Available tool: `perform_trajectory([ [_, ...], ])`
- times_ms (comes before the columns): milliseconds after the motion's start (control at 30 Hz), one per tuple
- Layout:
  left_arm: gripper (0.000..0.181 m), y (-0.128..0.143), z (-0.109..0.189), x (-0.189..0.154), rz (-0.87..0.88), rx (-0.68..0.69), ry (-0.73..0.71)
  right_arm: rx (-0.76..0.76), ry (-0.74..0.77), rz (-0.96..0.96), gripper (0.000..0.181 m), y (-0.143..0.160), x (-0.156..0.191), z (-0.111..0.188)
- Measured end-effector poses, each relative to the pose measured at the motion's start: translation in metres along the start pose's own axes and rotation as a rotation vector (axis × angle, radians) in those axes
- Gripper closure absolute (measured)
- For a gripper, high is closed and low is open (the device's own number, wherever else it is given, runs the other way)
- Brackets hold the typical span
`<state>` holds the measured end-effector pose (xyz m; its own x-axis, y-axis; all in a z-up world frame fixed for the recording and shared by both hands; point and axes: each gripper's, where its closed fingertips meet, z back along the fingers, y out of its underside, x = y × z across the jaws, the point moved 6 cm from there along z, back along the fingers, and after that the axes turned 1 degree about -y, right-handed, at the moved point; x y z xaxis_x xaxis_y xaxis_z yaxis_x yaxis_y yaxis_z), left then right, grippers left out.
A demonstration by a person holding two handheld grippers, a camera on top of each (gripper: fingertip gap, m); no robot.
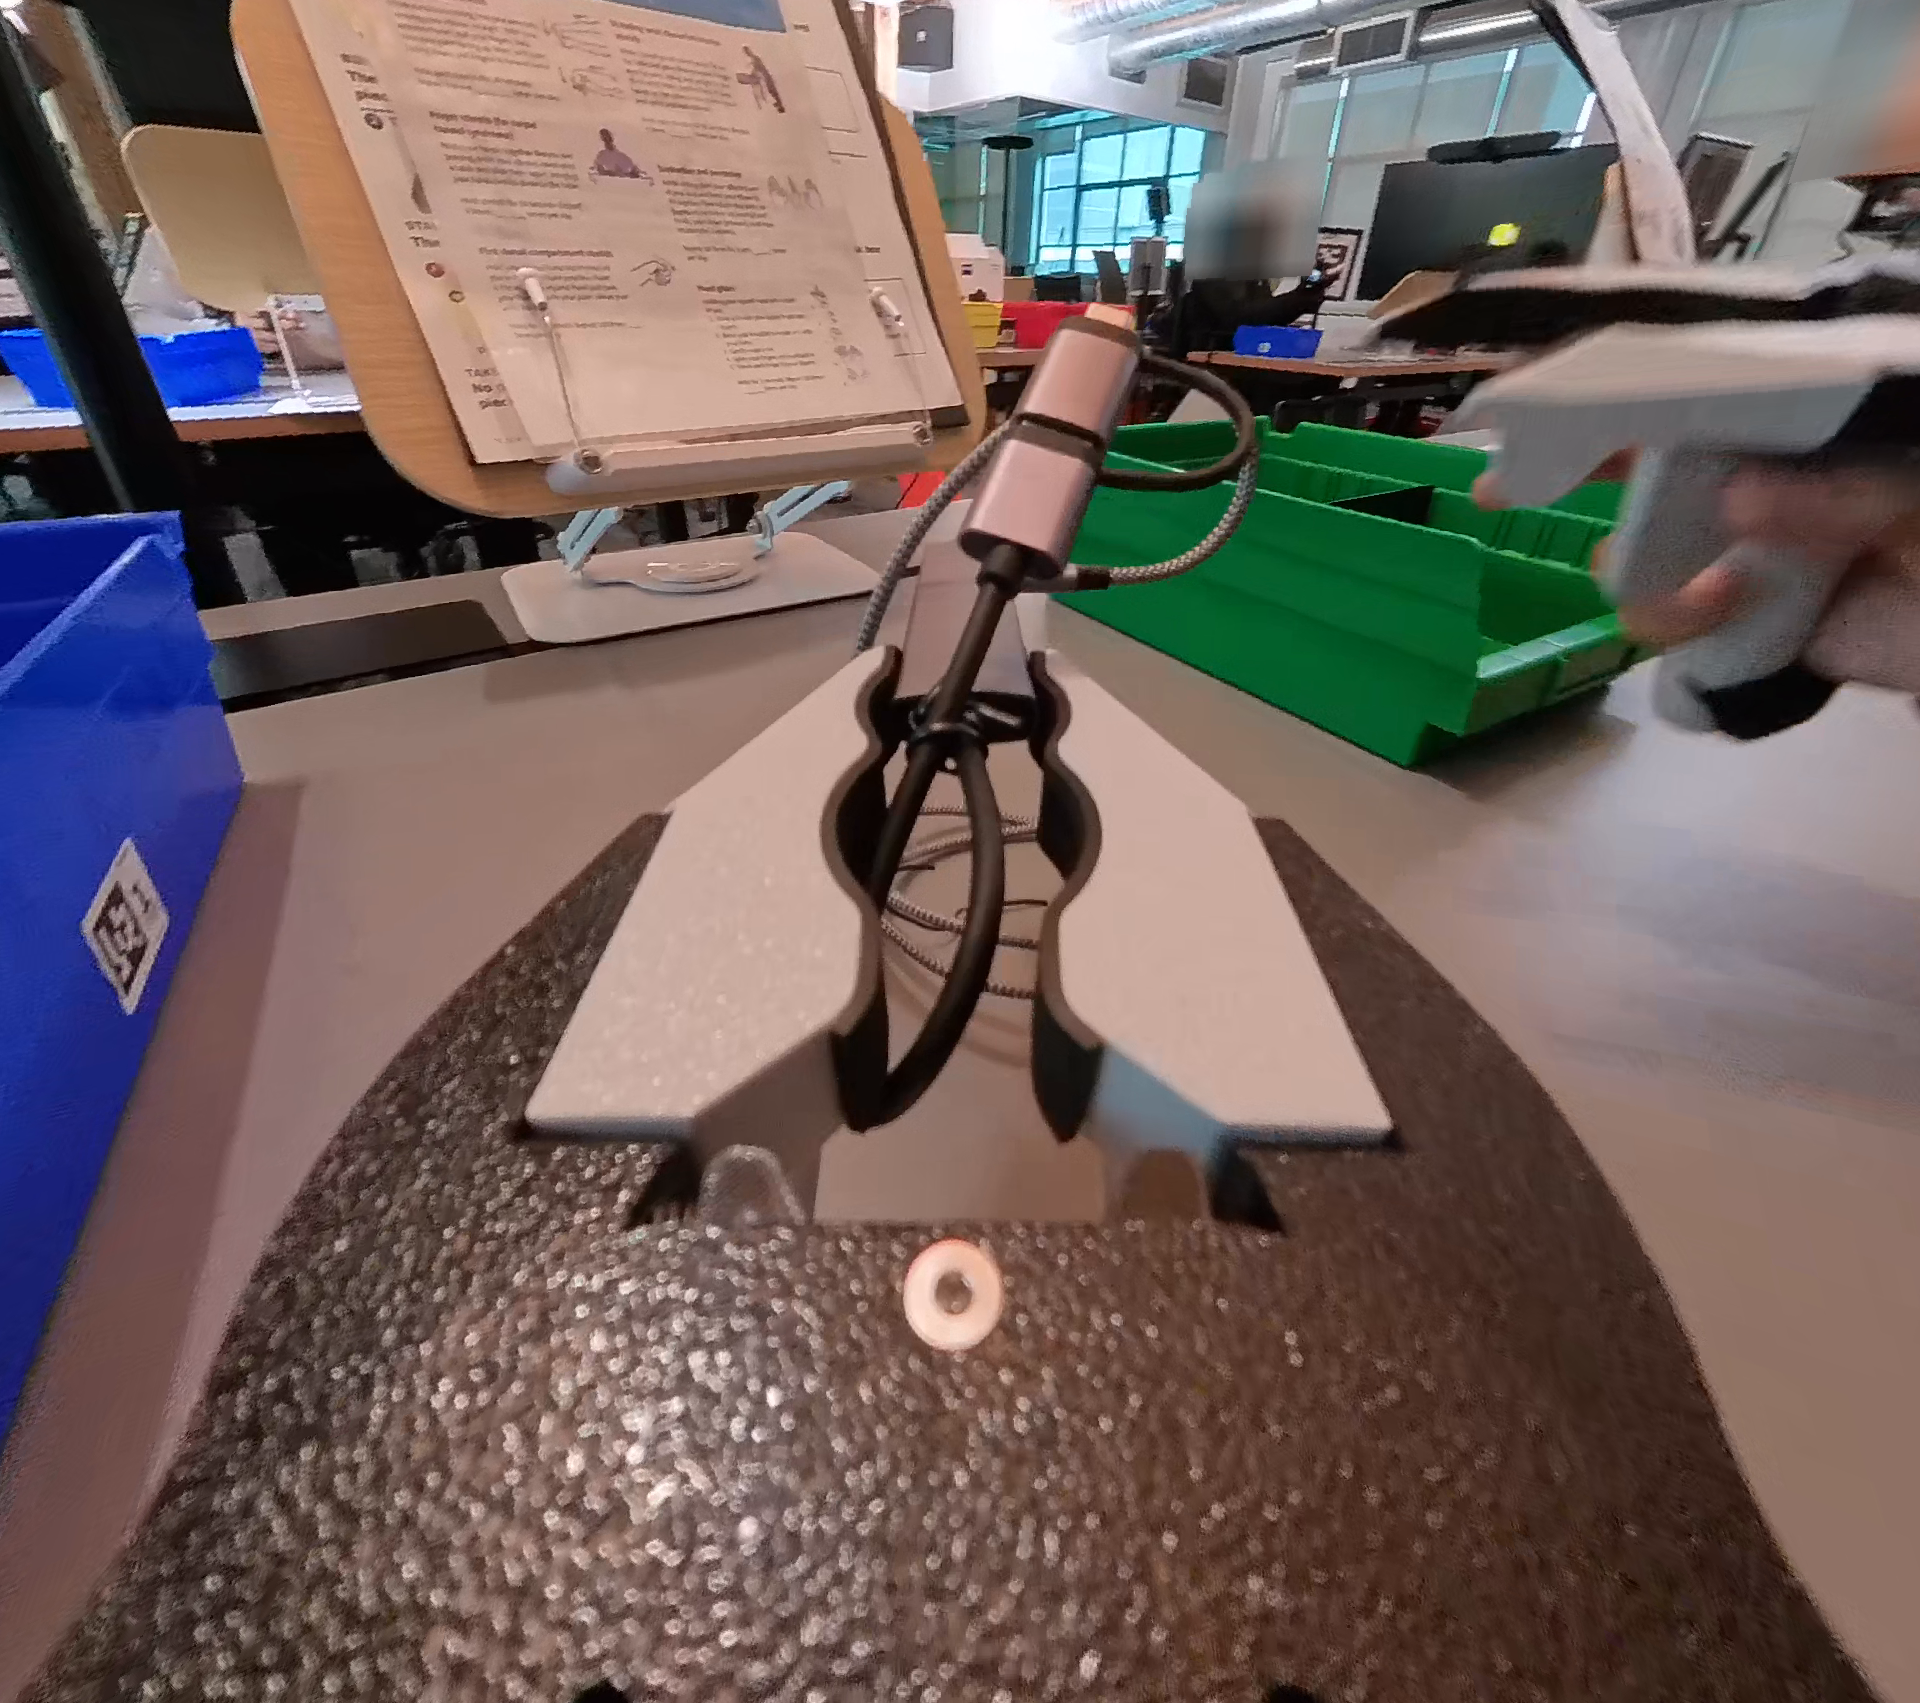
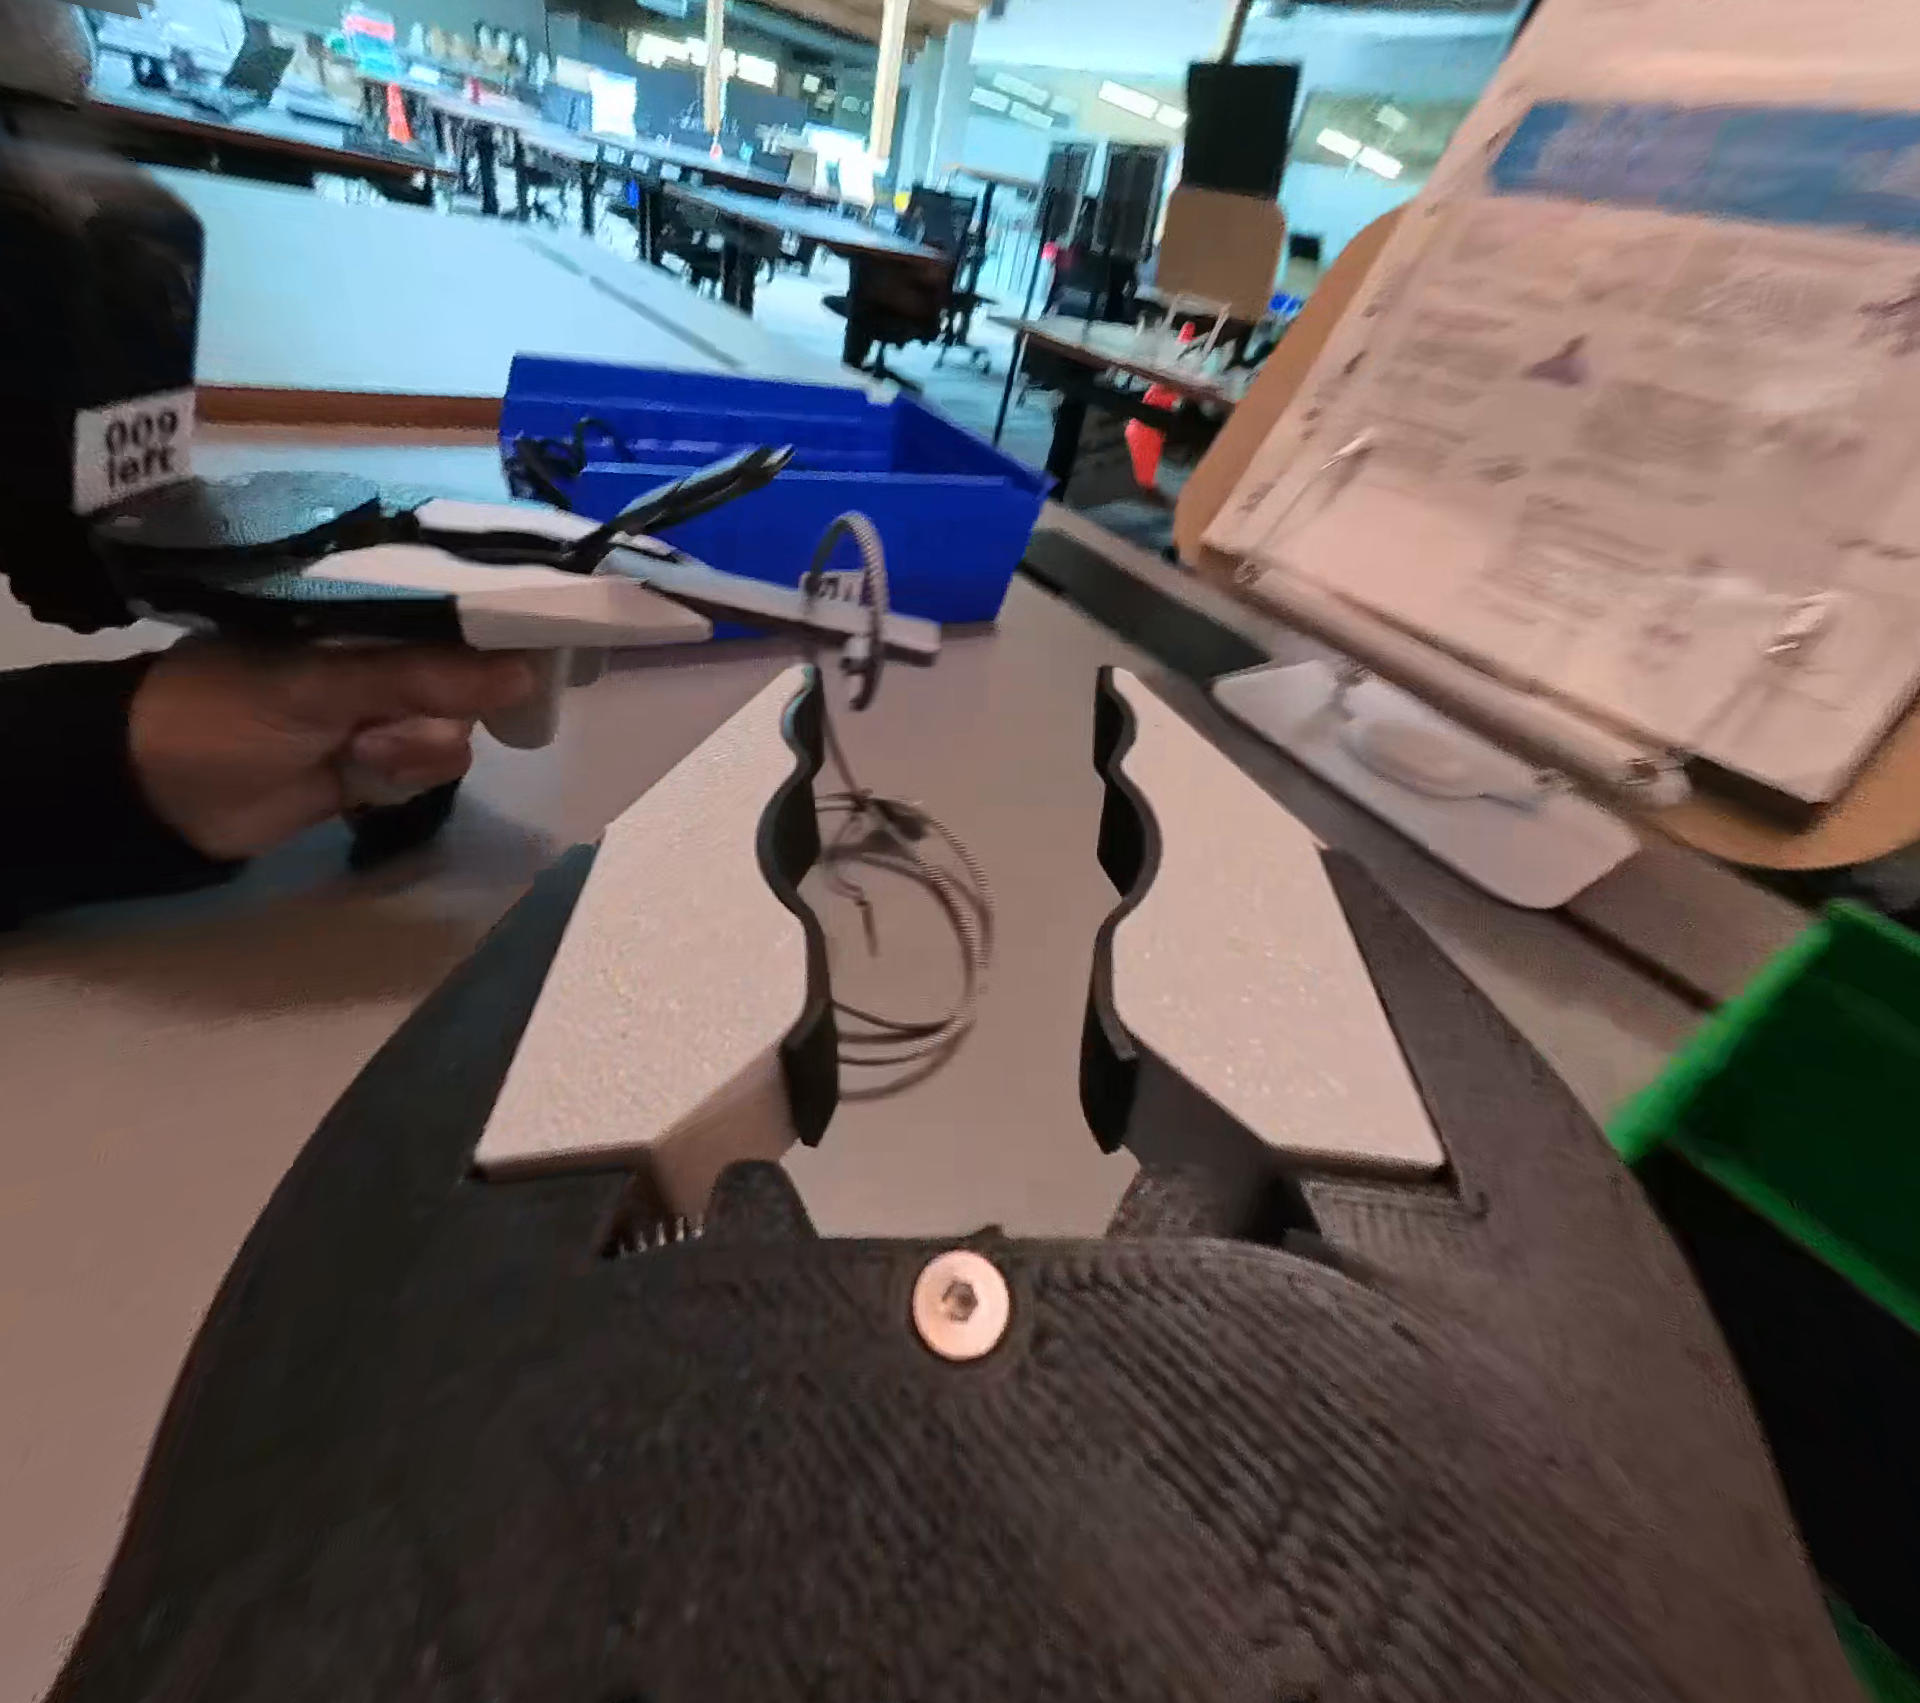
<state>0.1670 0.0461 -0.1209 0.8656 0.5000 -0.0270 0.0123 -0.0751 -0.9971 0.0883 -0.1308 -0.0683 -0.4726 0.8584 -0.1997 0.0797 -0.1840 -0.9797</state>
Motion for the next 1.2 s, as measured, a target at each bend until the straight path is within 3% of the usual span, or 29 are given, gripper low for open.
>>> perform_trajectory([
  [67,0.16,-0.001,0.0,-0.005,-0.021,-0.008,0.037,0.043,0.008,-0.01,0.123,0.014,0.017,-0.02],
  [233,0.16,-0.003,-0.001,-0.02,-0.078,-0.025,0.113,0.044,0.04,-0.047,0.13,0.033,0.037,-0.041],
  [767,0.16,-0.003,-0.004,-0.034,-0.118,-0.029,0.172,-0.042,0.098,-0.137,0.173,0.038,0.031,-0.039],
  [1200,0.159,-0.004,-0.003,-0.035,-0.172,0.017,0.076,0.043,0.164,-0.172,0.173,0.038,0.035,-0.041],
])
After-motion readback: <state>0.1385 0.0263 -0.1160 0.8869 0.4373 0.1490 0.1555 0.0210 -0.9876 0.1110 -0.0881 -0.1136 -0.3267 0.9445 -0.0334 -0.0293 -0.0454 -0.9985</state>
